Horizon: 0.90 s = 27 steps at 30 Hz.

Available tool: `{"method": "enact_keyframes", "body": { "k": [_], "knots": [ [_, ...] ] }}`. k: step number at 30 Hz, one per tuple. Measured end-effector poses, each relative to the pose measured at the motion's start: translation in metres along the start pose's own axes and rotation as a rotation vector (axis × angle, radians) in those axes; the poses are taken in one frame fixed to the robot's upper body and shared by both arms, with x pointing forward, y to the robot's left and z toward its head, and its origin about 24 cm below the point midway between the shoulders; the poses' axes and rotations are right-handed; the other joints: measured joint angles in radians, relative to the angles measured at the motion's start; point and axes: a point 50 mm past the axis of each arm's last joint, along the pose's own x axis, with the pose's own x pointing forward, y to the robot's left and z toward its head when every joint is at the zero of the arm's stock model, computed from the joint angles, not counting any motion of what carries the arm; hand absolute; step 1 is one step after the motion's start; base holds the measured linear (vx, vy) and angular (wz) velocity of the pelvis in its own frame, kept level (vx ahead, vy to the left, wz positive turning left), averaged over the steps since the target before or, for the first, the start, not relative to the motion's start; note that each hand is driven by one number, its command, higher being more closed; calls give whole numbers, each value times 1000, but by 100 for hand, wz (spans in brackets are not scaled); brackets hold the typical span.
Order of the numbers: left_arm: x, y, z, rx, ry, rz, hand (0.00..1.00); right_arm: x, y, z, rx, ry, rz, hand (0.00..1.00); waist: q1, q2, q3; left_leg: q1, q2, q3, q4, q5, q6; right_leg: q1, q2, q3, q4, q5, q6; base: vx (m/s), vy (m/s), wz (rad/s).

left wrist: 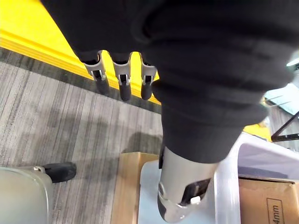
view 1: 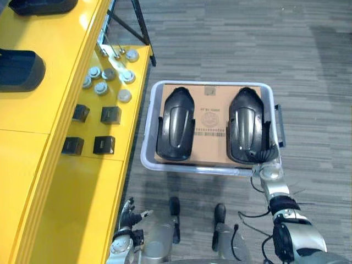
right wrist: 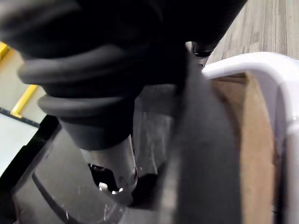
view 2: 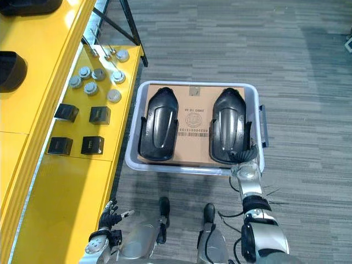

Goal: Walk over and take plastic housings, then place them on the shelf

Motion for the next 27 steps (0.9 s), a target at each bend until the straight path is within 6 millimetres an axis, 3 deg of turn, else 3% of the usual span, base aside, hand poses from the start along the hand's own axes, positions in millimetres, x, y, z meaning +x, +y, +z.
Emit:
{"method": "enact_keyframes", "body": {
  "k": [9,18,22,25,27],
  "knots": [
    [-1,-7,0,7,1,-4,0,10,-17,19,65,-37,-79,100,-3,5,30,-2,1,2,2,0,0,-4,1,7,1,3,-4,-3,0,0],
    [-1,-9,7,-5,-29,-9,0,-20,-48,2,17,-152,-179,100,-8,2,27,37,1,4,-6,0,0,26,1,16,3,3,-3,-3,0,0],
    [-6,-12,36,-44,-166,-24,0,-30,-63,17,29,-252,-246,100,-31,-7,11,63,0,7,-27,0,-1,39,1,27,2,0,0,-38,4,-7],
    [-14,-16,68,-79,-311,-58,0,-40,-72,26,30,-325,-287,100,-34,-15,-25,91,0,6,-56,4,-6,51,3,34,-2,-2,3,-2,-2,-7],
    [-23,-20,100,-110,-451,-79,0,-52,-73,36,46,-385,-318,100,-45,-22,-51,106,0,-3,-59,4,-7,71,4,24,-6,-11,5,37,-13,8]
  ]
}}
